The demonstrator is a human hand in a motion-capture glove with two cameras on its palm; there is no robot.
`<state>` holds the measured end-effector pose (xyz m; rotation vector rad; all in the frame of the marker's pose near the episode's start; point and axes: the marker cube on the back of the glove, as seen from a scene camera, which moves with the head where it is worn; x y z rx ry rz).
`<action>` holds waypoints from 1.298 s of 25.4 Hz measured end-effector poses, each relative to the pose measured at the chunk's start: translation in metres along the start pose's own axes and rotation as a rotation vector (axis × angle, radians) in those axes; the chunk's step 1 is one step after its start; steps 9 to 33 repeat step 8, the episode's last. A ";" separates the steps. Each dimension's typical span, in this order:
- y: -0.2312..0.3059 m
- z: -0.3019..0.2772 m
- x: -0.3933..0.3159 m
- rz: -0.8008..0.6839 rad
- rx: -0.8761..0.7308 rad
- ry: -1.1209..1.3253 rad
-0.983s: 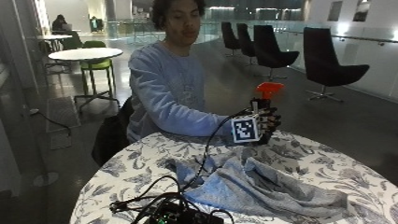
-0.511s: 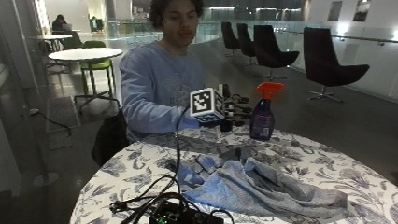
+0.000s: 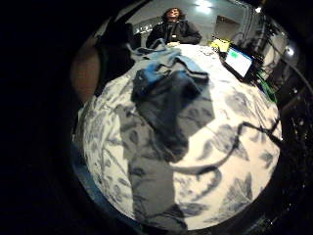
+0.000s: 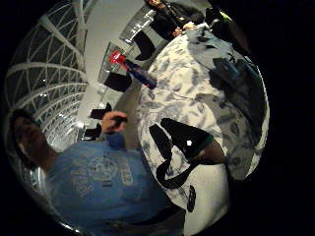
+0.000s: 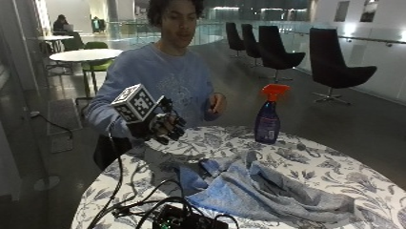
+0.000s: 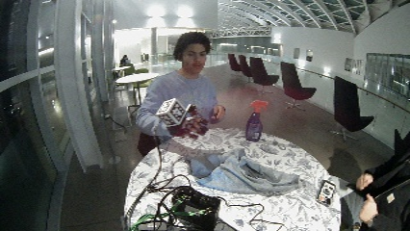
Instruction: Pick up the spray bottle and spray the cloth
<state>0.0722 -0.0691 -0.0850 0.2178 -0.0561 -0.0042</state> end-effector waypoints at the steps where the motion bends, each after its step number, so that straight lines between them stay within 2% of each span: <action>1: 0.010 -0.003 0.010 0.021 0.001 0.023; 8: 0.046 -0.013 0.048 0.094 0.000 0.102; 33: 0.046 -0.013 0.048 0.094 0.000 0.102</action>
